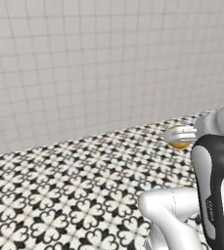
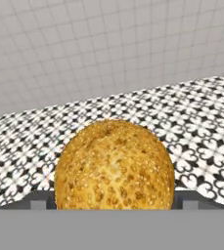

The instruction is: Open the cabinet, pick up the bread from the cabinet and place it in the basket. Then move the basket to the dining counter.

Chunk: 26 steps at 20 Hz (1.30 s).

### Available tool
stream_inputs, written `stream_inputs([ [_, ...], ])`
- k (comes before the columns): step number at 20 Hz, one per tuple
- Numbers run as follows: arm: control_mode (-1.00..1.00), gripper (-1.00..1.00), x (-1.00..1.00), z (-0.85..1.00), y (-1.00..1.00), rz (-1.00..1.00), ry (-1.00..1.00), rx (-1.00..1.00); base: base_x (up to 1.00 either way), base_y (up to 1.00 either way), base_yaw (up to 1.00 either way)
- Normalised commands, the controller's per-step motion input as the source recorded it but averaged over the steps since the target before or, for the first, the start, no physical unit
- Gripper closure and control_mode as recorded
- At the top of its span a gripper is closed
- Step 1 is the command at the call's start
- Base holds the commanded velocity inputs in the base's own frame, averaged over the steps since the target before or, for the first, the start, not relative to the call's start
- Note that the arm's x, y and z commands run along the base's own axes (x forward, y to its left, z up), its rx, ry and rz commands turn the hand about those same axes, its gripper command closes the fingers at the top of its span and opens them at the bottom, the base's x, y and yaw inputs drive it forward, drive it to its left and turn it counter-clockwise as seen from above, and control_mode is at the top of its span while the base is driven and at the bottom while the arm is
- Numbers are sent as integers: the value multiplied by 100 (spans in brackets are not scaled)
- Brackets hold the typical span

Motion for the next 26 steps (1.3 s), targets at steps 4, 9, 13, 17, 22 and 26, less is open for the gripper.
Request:
stream_inputs([
  [4,100,100,0,0,0,0,0,0,0,0,-100],
  [9,100,100,0,0,0,0,0,0,0,-5,-99],
  [13,100,100,0,0,0,0,0,0,44,-18,-71],
  [17,100,100,0,0,0,0,0,0,100,35,-31],
  [22,100,100,0,0,0,0,0,0,59,-1,-27],
  [26,100,100,0,0,0,0,0,0,4,0,-45],
])
